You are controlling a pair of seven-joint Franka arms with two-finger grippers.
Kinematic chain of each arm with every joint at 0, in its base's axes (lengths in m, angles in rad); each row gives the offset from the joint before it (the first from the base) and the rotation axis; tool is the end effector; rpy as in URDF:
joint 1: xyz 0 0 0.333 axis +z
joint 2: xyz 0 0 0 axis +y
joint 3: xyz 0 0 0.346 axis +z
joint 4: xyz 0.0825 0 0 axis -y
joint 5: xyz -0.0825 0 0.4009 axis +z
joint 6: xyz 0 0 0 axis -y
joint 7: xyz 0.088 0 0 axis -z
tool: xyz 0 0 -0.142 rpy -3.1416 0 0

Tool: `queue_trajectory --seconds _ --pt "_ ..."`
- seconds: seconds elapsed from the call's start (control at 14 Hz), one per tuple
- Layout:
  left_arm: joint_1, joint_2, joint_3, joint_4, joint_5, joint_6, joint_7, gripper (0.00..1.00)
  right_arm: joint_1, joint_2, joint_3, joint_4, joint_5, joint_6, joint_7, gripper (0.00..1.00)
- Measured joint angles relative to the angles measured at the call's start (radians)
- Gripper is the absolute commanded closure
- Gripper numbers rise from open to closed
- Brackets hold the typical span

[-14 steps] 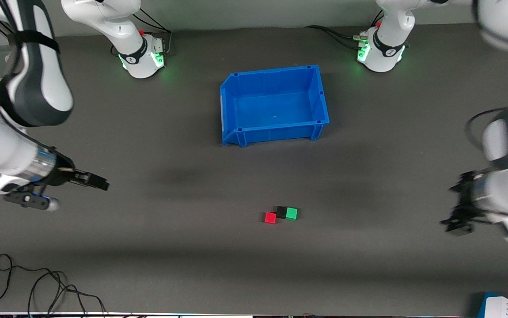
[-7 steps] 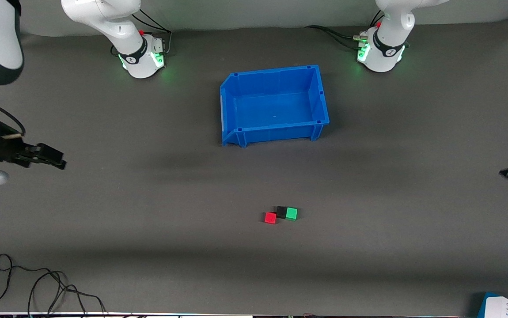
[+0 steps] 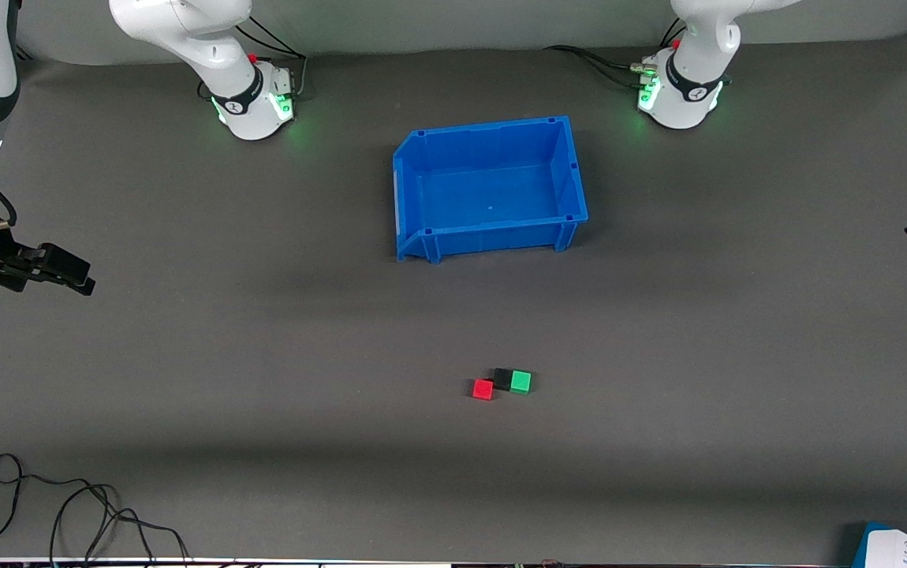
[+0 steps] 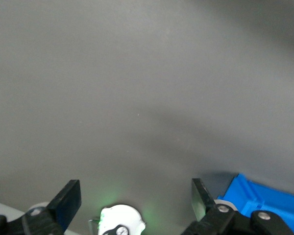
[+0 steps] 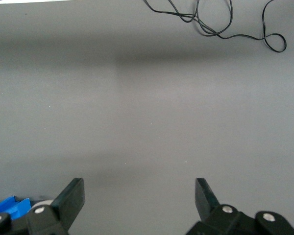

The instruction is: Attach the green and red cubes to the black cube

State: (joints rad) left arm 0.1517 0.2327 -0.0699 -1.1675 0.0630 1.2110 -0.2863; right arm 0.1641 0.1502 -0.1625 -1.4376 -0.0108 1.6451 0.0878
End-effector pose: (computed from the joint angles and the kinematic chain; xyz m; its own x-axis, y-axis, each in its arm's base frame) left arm 0.5973 0.0655 0.6444 0.9107 0.3779 -0.1666 0.3663 -0.9254 -0.0969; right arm 0.6310 0.0072 0.6029 0.9947 -0.0820 0.0620 -0.0840 -0.9960 0.0297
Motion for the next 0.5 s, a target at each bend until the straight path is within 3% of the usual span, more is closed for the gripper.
queue_trajectory --seconds 0.5 --pt "-0.007 0.0 -0.058 0.0 -0.002 0.005 0.121 0.0 -0.001 0.005 -0.001 0.013 0.001 -0.029 -0.014 0.0"
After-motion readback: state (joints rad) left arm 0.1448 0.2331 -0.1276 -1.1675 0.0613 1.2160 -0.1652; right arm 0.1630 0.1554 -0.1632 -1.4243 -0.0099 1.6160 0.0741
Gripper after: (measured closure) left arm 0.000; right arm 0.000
